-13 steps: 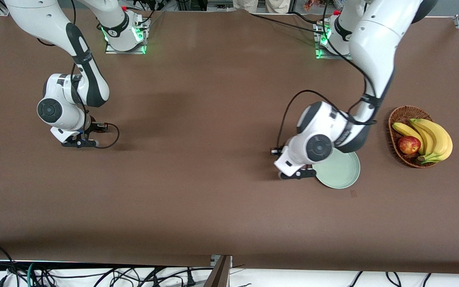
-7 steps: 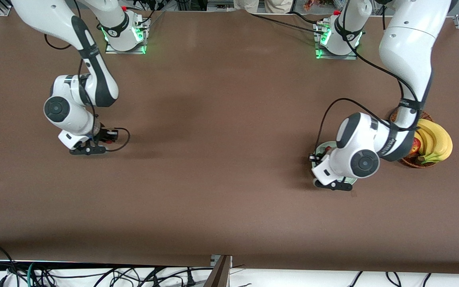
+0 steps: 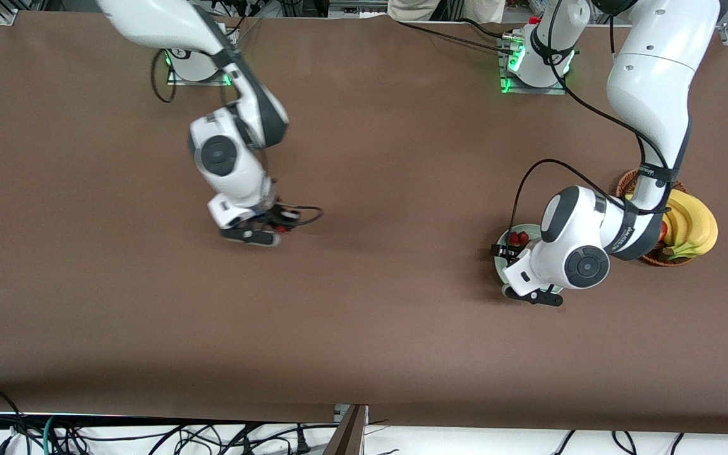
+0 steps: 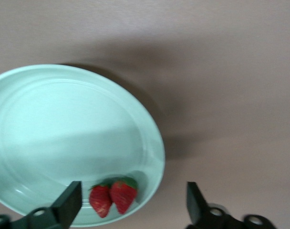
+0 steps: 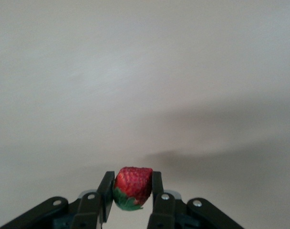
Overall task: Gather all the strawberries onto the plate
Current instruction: 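Carry the last strawberry mid-table and release it with the right gripper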
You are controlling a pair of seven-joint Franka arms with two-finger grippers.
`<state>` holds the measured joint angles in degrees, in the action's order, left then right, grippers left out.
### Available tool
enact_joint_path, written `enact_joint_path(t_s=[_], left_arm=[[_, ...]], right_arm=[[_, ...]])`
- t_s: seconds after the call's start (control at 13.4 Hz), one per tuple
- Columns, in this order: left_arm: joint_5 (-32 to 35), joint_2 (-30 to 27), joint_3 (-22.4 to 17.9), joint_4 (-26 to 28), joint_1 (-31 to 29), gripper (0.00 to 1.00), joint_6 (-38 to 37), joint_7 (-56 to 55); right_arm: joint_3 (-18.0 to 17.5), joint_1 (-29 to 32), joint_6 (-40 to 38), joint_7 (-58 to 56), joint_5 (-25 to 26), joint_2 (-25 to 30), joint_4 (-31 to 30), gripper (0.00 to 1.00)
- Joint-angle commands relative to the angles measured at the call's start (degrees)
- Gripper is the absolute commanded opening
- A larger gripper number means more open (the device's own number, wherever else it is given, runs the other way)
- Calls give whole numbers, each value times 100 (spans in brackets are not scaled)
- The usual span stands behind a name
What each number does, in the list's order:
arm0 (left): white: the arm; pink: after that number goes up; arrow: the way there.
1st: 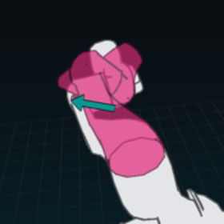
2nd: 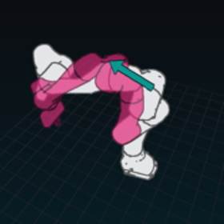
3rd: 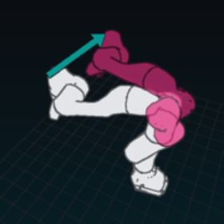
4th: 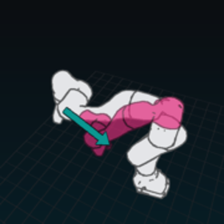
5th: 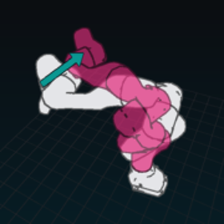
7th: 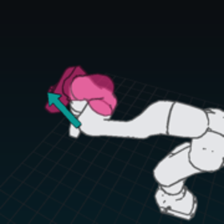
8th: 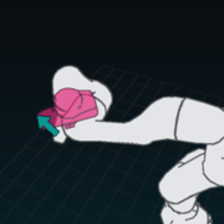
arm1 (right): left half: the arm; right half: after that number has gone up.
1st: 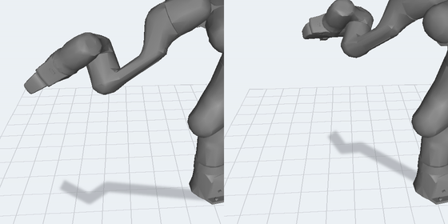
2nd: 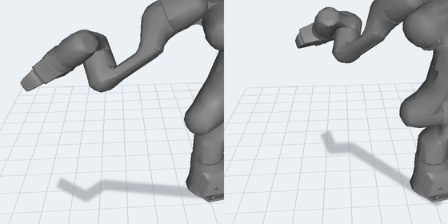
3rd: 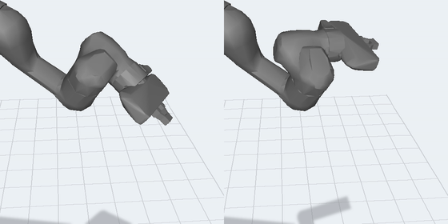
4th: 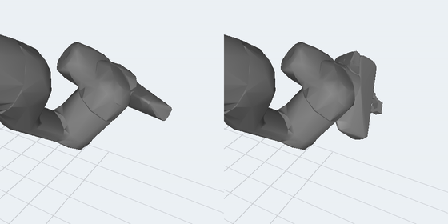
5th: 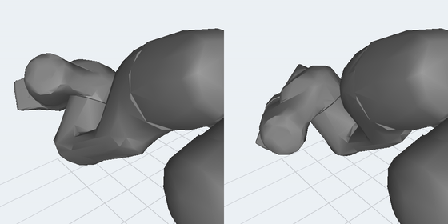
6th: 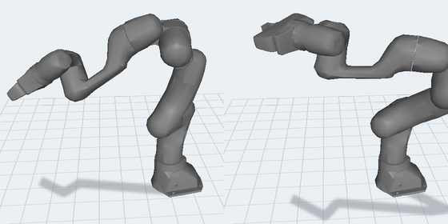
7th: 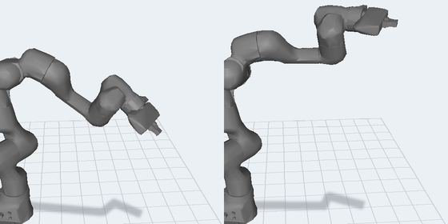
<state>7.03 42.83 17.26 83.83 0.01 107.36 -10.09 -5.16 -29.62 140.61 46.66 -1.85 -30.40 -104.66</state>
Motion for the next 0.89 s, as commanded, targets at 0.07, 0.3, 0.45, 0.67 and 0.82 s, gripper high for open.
enact_joint_path(t_s=[0.07, 0.3, 0.45, 0.67, 0.82], left_arm=[[-166, -134, 224, -34, 323, 100, -75, -1142], [-369, -126, 392, -34, 603, 100, -57, -1986], [-378, -108, 392, -34, 903, 100, -13, -2609], [-553, -55, 392, -34, 1141, 100, 161, -2806], [-580, -55, 392, -25, 1141, 100, 259, -2797]], right_arm=[[51, -710, -51, 1098, 1, -1106, 1358, 25], [51, -1133, 141, 1460, 1, -1608, 1826, 25], [59, -1335, 641, 1548, 9, -1819, 1827, 29], [173, -1310, 635, 1373, 193, -1689, 1914, 100], [244, -1091, -56, 919, 291, -1348, 1941, 100]])
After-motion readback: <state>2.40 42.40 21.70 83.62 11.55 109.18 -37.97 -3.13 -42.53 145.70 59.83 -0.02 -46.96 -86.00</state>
